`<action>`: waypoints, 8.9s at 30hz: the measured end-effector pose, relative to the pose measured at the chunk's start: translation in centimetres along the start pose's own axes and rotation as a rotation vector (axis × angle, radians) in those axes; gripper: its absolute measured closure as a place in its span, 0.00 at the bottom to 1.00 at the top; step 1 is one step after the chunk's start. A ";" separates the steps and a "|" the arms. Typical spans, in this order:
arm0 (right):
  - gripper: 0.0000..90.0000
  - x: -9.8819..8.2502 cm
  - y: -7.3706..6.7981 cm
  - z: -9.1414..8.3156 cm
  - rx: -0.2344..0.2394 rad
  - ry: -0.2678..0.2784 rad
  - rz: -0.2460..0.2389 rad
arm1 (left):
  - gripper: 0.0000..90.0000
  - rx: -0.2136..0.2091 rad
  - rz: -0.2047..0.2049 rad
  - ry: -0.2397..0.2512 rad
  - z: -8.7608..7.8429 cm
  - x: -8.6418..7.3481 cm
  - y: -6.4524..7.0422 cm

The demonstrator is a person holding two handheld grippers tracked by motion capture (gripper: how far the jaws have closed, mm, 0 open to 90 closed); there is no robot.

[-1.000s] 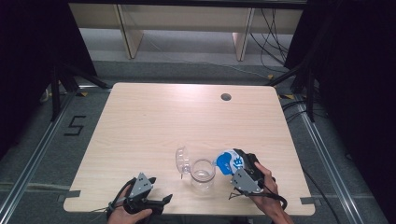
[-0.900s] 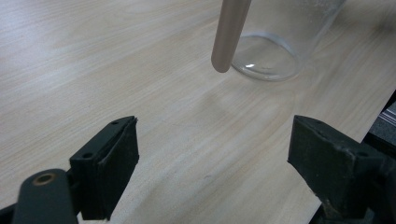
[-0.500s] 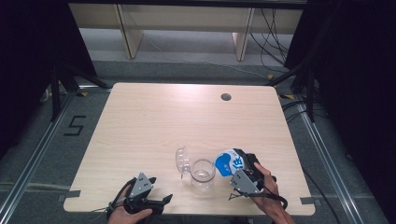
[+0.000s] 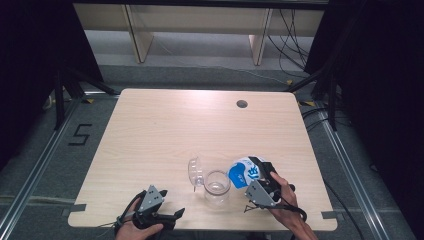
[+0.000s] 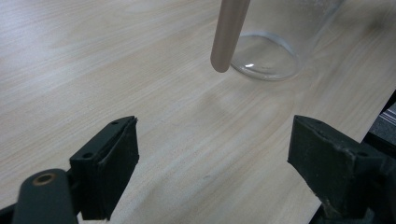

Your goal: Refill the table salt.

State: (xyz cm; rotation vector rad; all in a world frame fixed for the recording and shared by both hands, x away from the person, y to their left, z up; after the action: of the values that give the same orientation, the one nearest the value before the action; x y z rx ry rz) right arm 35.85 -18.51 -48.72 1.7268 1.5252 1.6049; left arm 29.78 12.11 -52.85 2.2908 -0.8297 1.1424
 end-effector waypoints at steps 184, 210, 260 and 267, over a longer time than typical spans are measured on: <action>0.53 0.7 0.5 0.2 -0.211 -0.048 -0.600 | 0.18 -0.003 0.034 -0.008 0.1 0.2 -0.1; 0.53 0.9 0.3 0.5 -0.247 -0.012 -0.606 | 0.18 -0.006 0.033 -0.008 0.1 0.2 -0.1; 0.54 1.0 0.2 0.2 -0.253 -0.077 -0.649 | 0.18 0.004 0.041 -0.010 0.0 0.2 -0.1; 0.55 0.9 0.1 0.1 -0.251 -0.081 -0.628 | 0.18 0.009 0.055 -0.021 0.0 0.2 -0.3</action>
State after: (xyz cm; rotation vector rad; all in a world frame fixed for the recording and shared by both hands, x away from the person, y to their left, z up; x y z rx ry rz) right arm 35.82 -17.76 -48.26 1.0208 1.5387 1.3044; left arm 30.01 12.26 -52.72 2.3041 -0.9017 1.1500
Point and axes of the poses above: each handheld gripper's, and its own axes: z roughly forward along the jaws, x roughly out of its top, y roughly to its right, the point moved 4 cm from there along z, roughly forward along the jaws, and after that the axes turned 1 degree about -x, right-handed, at the moved point
